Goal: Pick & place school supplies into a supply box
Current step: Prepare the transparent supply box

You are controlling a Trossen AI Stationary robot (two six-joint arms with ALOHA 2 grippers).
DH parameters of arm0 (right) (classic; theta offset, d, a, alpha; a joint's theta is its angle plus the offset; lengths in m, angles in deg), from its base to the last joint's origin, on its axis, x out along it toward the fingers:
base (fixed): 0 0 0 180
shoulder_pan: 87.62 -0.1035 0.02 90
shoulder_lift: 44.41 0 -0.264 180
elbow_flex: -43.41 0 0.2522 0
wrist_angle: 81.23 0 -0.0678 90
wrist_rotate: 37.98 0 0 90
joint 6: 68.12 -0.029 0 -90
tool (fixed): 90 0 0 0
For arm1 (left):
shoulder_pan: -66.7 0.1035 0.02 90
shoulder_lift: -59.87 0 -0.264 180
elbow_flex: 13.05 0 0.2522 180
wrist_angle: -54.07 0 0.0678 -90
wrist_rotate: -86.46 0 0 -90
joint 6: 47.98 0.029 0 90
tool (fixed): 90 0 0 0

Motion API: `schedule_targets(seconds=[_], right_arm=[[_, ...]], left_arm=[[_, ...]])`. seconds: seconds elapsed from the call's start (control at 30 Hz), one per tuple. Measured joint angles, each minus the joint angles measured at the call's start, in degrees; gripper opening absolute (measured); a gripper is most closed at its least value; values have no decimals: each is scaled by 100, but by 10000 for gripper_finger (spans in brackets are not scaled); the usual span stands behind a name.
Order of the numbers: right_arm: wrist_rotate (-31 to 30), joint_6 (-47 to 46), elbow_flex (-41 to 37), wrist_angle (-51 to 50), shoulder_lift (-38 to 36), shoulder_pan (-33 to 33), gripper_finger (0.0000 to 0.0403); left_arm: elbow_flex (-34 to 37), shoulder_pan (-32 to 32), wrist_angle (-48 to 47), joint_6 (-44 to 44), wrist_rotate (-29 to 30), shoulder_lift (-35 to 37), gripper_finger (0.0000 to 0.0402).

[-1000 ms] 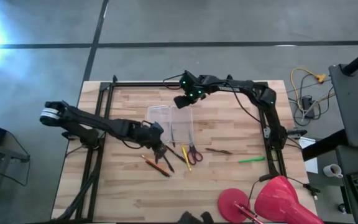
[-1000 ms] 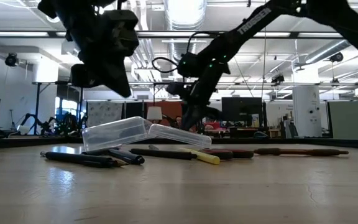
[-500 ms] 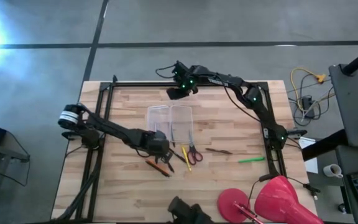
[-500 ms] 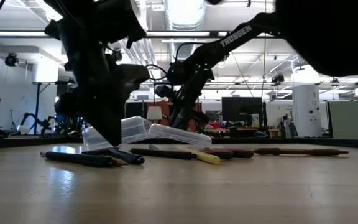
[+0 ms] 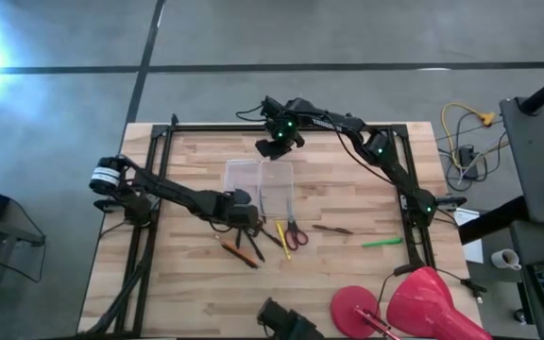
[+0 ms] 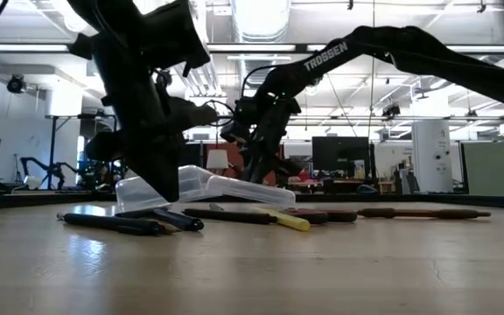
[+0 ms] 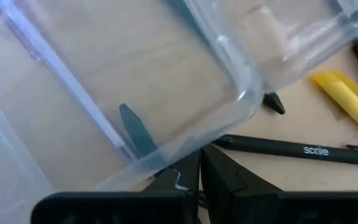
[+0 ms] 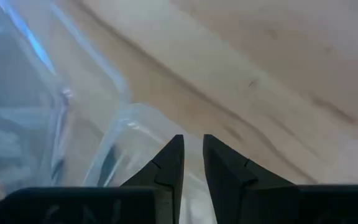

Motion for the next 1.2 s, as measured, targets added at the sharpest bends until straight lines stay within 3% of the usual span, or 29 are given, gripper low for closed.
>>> schedule_targets(seconds=[0.2, 0.5, 0.57, 0.73, 0.93, 1.1, 1.2], right_arm=[[559, 323, -9, -532, -40, 18, 54], [1712, 480, 172, -556, -368, -143, 54], [1446, 626, 328, -525, -471, -195, 54], [-311, 950, 699, -456, -586, -233, 54], [-27, 419, 738, -150, -559, 233, 54], [-338, -272, 653, 454, -553, 650, 54], [-630, -518, 652, 624, -553, 832, 54]], left_arm=[[-7, 135, -12, 305, 20, 120, 0], [-4, 171, -89, 526, 194, 389, 0], [-4, 175, -186, 526, 213, 450, 0], [-2, -18, -591, 259, 327, 682, 0], [313, -375, 179, -451, 263, 1002, 0], [960, -382, 2010, -605, -299, 974, 0], [1257, -287, 2282, -997, -297, 888, 0]])
